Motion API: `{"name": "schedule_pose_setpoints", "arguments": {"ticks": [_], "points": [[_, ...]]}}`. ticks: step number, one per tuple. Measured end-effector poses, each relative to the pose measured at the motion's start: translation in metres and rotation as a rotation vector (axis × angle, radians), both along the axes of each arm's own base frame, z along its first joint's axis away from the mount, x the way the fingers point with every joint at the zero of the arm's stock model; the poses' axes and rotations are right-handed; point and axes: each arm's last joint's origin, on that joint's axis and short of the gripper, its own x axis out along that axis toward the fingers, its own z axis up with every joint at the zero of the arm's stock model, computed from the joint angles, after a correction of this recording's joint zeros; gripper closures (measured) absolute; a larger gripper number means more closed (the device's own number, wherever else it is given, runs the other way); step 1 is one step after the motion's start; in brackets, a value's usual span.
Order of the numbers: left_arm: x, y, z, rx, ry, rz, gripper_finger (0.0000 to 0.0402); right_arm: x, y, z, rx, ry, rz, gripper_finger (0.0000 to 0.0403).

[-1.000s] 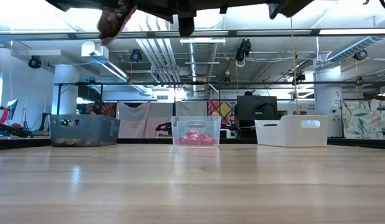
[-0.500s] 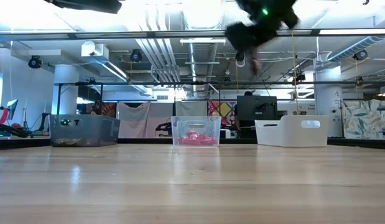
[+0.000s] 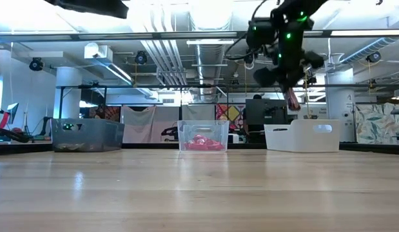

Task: Sort candy by brand, put in halloween buckets
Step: Put the brown chocolate bar into the white bin, then return to Home Position

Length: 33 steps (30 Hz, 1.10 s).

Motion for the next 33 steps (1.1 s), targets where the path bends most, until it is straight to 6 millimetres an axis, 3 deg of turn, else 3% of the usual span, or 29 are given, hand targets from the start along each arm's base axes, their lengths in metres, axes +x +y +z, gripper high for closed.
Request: {"name": "schedule_pose_setpoints", "arguments": {"ticks": [3,7,14,17,20,22,25,27,29,33], "points": [[0.002,-0.003,0.000,-0.079,0.015,-0.070,0.0212,-0.007,-0.019,-0.004,0.085,-0.033,0.009,0.0339],[0.006,-0.002,0.001,-0.068,0.088,-0.192,0.0212,-0.012,-0.036,-0.005,0.115,-0.062,0.033,0.0296],[0.013,0.017,0.026,-0.147,0.050,-0.432,0.0212,-0.012,-0.038,-0.003,0.174,-0.121,0.082,0.0217],[0.006,0.033,0.037,-0.137,-0.057,-0.556,0.0212,0.001,-0.016,-0.003,0.165,-0.161,0.166,0.0196],[-0.009,0.060,0.043,-0.184,-0.221,-0.702,0.0212,0.025,0.022,-0.015,0.118,-0.244,0.360,0.0184],[-0.022,0.082,0.041,-0.223,-0.325,-0.798,0.0212,0.039,0.052,-0.025,0.081,-0.322,0.561,0.0180],[-0.042,0.114,0.029,-0.267,-0.414,-0.810,0.0212,0.054,0.104,-0.037,0.014,-0.483,1.010,0.0177],[-0.054,0.130,0.021,-0.291,-0.450,-0.765,0.0212,0.054,0.136,-0.044,-0.085,-0.579,1.223,0.0177],[-0.067,0.138,0.021,-0.289,-0.513,-0.782,0.0212,0.045,0.157,-0.047,-0.177,-0.661,1.313,0.0178],[-0.097,0.141,0.024,-0.223,-0.610,-0.913,0.0212,0.014,0.168,-0.047,-0.306,-0.682,1.309,0.0179]]}}
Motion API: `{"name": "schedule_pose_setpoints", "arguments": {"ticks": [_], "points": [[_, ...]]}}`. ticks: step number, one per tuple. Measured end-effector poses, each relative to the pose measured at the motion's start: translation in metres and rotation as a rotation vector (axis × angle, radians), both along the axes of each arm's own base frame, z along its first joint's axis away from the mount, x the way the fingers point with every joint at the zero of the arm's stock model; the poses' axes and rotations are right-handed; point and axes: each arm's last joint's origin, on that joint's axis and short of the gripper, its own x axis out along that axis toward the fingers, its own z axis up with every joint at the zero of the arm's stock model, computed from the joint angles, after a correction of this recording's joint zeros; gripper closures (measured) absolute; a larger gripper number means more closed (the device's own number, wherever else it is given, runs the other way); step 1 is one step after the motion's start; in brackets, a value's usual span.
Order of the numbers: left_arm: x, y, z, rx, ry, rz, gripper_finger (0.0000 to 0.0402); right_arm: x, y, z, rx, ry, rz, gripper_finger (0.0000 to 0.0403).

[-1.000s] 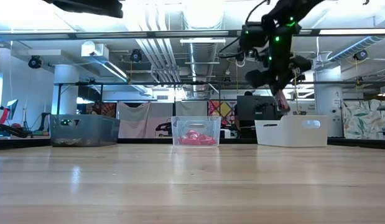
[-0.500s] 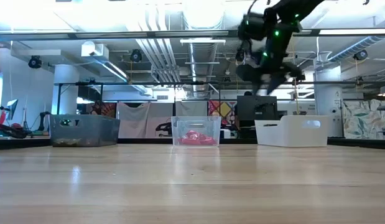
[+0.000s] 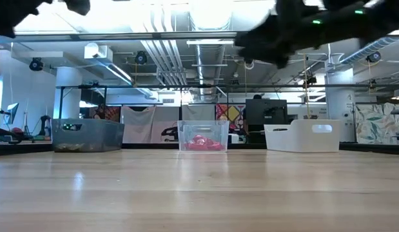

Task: Sort candy by brand, put in halloween buckets
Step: Return to Home Position

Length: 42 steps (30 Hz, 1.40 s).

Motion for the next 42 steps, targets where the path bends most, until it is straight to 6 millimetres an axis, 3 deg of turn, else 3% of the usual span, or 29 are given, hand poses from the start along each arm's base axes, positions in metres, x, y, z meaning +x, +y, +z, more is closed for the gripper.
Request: {"name": "schedule_pose_setpoints", "arguments": {"ticks": [9,14,18,21,26,30,37,42], "points": [[-0.051,0.004,-0.009,0.024,-0.055,0.061,0.0212,-0.083,-0.007,-0.006,-0.011,-0.124,0.073,0.0179],[-0.041,0.007,-0.022,0.051,0.004,0.177,0.0212,-0.120,-0.011,-0.015,-0.027,-0.240,0.073,0.0179],[-0.032,0.007,-0.048,0.092,0.002,0.224,0.0212,-0.143,-0.013,-0.013,-0.063,-0.366,0.077,0.0179],[-0.029,0.007,-0.064,0.128,-0.077,0.230,0.0212,-0.154,-0.011,-0.005,-0.122,-0.443,0.148,0.0179],[-0.023,0.009,-0.080,0.188,0.103,0.302,0.0212,-0.169,-0.011,0.006,-0.306,-0.549,0.147,0.0179],[-0.020,0.009,-0.097,0.235,0.276,0.323,0.0212,-0.177,-0.014,0.009,-0.328,-0.582,0.073,0.0179],[-0.018,0.010,-0.094,0.225,0.324,0.330,0.0212,-0.186,-0.015,0.014,-0.364,-0.661,0.059,0.0187],[-0.017,0.010,-0.092,0.228,0.339,0.329,0.0212,-0.182,-0.019,0.011,-0.323,-0.586,-0.073,0.0197]]}}
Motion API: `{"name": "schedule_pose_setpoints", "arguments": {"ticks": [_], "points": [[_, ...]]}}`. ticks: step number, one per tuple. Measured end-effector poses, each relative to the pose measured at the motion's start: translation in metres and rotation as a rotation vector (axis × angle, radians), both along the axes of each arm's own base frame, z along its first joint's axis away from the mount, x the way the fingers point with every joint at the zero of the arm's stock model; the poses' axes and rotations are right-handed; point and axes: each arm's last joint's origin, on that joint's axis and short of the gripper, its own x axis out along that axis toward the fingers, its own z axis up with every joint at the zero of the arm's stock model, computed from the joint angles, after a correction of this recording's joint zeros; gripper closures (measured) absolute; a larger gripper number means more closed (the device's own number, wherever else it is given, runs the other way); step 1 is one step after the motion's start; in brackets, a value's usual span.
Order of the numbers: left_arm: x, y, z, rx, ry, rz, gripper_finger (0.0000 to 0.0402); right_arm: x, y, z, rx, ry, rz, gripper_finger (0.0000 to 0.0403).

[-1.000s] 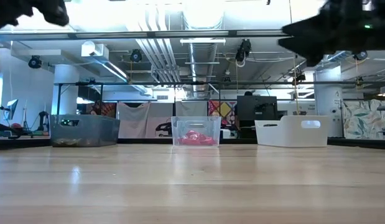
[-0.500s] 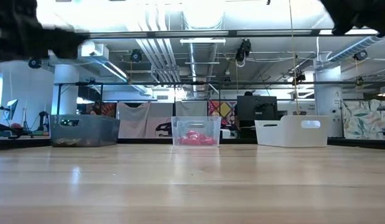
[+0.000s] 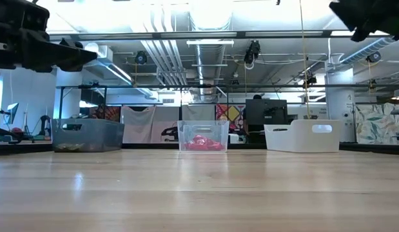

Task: Sort candy by brand, put in halloween buckets
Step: Return to Home Position

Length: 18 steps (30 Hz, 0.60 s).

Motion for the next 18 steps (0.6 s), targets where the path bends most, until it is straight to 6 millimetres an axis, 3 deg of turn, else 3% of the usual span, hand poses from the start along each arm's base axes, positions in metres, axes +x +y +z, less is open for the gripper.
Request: {"name": "schedule_pose_setpoints", "arguments": {"ticks": [18], "points": [[0.0002,0.0000,0.0008,0.000,-0.001,0.000,0.0212,0.0061,-0.0001,-0.0038,0.013,0.059,-0.034,0.0197]]}}
